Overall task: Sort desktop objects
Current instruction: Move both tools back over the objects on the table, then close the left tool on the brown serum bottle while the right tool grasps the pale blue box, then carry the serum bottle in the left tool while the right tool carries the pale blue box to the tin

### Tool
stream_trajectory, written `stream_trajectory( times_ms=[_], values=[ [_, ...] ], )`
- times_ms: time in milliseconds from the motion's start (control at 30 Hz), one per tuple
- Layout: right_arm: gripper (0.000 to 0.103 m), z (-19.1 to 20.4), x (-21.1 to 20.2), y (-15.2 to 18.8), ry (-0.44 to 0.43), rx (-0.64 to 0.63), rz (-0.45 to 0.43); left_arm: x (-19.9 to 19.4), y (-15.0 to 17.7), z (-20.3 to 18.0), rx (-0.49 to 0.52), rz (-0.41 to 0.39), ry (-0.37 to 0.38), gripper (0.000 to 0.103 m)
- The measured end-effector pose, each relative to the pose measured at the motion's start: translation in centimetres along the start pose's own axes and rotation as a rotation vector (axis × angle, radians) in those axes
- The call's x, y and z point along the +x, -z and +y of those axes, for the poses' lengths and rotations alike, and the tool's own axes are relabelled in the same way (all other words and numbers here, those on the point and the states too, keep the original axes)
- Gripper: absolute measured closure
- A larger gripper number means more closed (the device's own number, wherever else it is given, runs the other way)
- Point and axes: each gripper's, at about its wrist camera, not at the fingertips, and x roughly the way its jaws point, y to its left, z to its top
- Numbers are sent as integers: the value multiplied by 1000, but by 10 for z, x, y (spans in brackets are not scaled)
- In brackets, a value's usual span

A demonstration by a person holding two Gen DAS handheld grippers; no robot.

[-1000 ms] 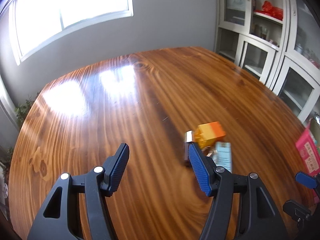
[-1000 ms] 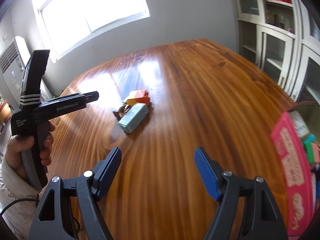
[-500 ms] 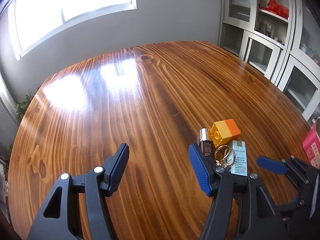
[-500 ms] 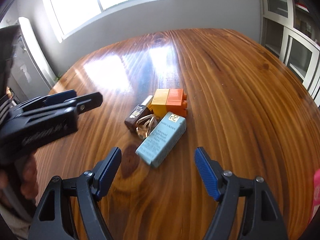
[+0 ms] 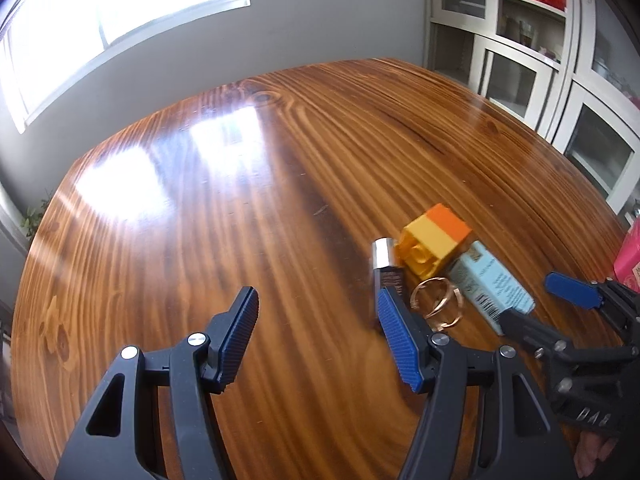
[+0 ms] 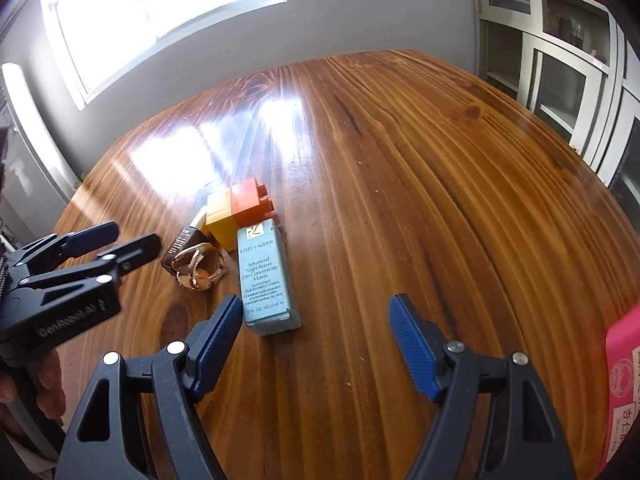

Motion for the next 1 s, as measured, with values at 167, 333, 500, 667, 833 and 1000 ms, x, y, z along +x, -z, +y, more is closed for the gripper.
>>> stream_trajectory(
  times_ms=[167,333,500,667,833,1000],
  values=[
    [24,15,7,-4,5,-67,-4,11,-9,-12,26,4,15,37],
    [55,26,12,-11,44,-141,-5,19,-13,-17,34,12,20,37],
    [71,18,11,-8,69,-133,-2,28,-12,-18,28,27,20,37],
    [74,10,4,-5,38,-103,0,37,-8,-17,21,37,9,38],
    [75,18,-7,-4,24,-125,-40,33,-6,-17,22,32,23,79],
    [76,13,-19,5,17,-121,-67,18,-1,-11,-15,15,0,81]
  ],
)
